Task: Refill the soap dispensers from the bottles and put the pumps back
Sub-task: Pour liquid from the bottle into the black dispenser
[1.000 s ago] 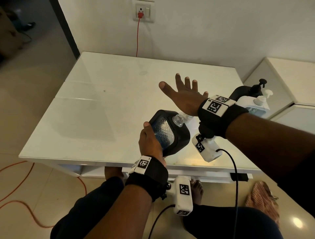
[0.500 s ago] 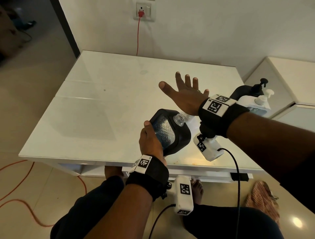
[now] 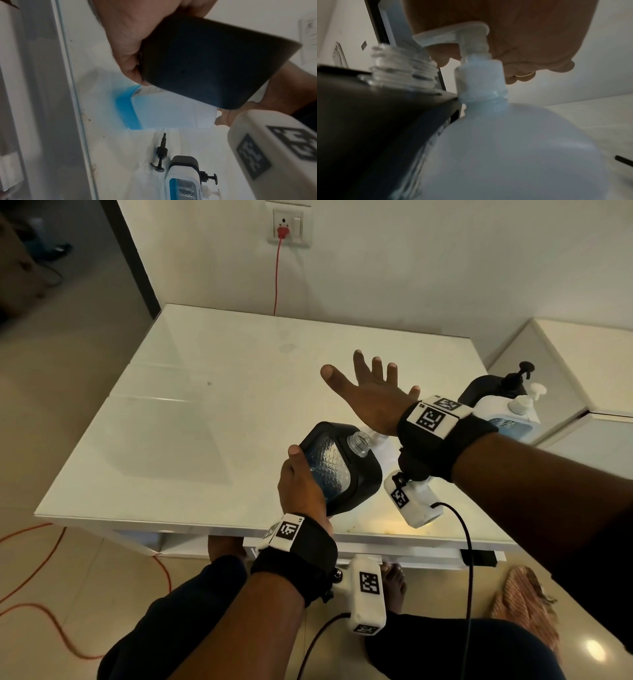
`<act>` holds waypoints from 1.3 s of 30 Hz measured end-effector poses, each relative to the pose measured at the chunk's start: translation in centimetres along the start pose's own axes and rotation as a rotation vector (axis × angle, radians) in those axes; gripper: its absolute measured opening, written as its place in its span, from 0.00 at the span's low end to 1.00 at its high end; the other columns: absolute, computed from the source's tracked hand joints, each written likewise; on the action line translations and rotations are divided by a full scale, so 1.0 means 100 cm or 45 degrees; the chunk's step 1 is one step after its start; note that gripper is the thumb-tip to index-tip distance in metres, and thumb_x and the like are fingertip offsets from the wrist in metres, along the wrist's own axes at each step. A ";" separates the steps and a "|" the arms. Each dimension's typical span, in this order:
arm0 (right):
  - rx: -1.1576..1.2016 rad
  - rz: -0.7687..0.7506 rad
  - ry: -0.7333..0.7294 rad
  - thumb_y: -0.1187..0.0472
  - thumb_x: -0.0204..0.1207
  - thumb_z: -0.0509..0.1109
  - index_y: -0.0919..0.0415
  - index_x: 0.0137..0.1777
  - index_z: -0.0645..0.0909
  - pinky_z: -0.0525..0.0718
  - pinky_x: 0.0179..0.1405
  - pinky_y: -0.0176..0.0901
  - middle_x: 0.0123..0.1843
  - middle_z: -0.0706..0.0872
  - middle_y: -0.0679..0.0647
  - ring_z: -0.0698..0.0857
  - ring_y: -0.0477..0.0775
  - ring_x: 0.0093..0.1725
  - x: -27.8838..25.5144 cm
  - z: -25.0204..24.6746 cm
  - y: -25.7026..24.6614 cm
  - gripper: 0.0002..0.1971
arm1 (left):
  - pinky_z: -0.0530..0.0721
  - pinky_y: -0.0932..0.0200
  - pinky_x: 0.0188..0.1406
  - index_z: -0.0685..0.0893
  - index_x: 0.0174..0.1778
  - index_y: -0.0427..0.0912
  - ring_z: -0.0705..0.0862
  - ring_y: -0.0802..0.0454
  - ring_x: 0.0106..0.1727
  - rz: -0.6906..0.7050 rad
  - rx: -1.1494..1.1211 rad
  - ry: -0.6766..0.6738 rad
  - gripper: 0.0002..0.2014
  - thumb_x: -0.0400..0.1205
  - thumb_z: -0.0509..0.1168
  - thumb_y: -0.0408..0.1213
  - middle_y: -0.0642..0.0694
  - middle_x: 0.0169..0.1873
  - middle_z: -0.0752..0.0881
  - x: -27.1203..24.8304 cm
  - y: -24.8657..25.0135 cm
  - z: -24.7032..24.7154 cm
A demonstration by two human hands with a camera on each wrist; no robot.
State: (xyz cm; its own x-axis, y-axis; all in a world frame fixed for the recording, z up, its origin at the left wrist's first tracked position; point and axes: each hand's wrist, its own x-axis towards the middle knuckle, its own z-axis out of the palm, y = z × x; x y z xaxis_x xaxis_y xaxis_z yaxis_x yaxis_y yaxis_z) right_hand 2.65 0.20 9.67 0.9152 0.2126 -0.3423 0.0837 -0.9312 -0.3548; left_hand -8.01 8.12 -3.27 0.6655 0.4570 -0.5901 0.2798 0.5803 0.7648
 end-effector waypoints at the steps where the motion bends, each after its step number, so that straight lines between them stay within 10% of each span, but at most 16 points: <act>1: -0.002 -0.006 -0.008 0.14 0.69 0.37 0.41 0.89 0.34 0.32 0.79 0.81 0.91 0.35 0.52 0.33 0.59 0.89 0.000 -0.001 -0.001 0.52 | 0.85 0.30 0.69 0.85 0.47 0.67 0.87 0.35 0.66 0.000 0.006 -0.004 0.33 0.60 0.56 0.85 0.45 0.66 0.88 0.001 -0.001 0.000; 17: -0.006 -0.023 -0.003 0.14 0.70 0.38 0.41 0.89 0.35 0.32 0.79 0.80 0.91 0.35 0.52 0.33 0.60 0.89 0.001 -0.001 -0.001 0.52 | 0.86 0.31 0.69 0.82 0.61 0.63 0.87 0.36 0.66 -0.024 -0.030 -0.013 0.34 0.68 0.55 0.79 0.44 0.67 0.87 -0.005 0.004 0.001; 39: -0.043 -0.050 0.057 0.13 0.68 0.37 0.39 0.88 0.34 0.29 0.79 0.78 0.91 0.35 0.50 0.32 0.58 0.89 0.001 -0.001 0.002 0.52 | 0.86 0.30 0.69 0.83 0.48 0.68 0.87 0.36 0.66 -0.016 0.041 -0.009 0.34 0.59 0.53 0.86 0.45 0.67 0.88 0.005 -0.004 0.001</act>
State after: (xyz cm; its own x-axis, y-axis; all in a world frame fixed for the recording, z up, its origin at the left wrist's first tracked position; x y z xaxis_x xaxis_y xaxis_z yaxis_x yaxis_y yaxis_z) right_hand 2.77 -0.02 9.65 0.9276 0.2362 -0.2894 0.1320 -0.9320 -0.3374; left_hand -7.73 8.08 -3.80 0.6664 0.4450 -0.5982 0.3103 0.5640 0.7653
